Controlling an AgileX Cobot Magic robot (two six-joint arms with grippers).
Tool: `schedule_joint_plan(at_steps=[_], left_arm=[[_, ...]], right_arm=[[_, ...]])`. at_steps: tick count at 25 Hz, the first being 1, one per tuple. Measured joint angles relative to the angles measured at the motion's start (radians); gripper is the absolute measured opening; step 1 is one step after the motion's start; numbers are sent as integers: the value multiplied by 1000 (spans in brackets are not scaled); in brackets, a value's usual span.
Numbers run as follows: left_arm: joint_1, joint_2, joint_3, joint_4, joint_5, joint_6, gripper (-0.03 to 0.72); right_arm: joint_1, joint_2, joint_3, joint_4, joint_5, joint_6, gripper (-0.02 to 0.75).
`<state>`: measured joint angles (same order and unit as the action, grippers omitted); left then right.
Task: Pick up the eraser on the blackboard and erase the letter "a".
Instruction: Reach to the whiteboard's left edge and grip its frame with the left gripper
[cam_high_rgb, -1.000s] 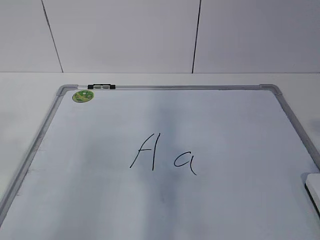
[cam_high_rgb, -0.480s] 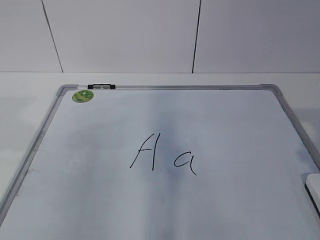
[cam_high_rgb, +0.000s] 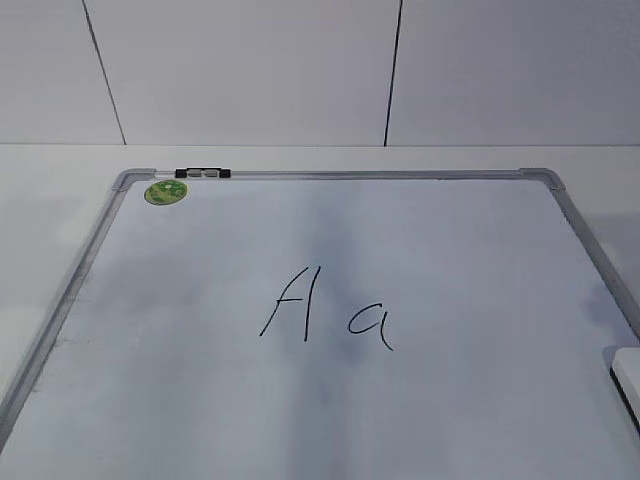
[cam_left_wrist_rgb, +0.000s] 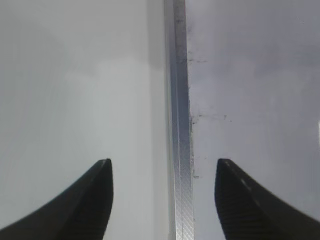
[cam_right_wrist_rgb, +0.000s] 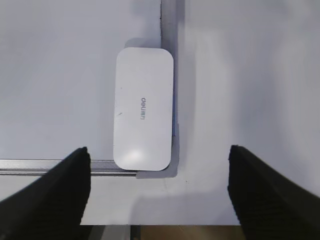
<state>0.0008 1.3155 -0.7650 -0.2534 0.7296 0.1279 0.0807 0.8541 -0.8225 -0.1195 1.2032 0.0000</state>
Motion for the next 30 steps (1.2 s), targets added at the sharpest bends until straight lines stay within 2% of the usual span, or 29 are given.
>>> schedule_joint_plan(at_steps=[3,12,30], left_arm=[[0,73,-44,0,23,0,480],[0,219,-290,-2,214,2,480],[0,236,-304,-2,236,2,480]], right_arm=[[0,1,0,30,-2,-16,657],[0,87,0,37,34,-24,654],[0,325,-2,39,29,-26,652]])
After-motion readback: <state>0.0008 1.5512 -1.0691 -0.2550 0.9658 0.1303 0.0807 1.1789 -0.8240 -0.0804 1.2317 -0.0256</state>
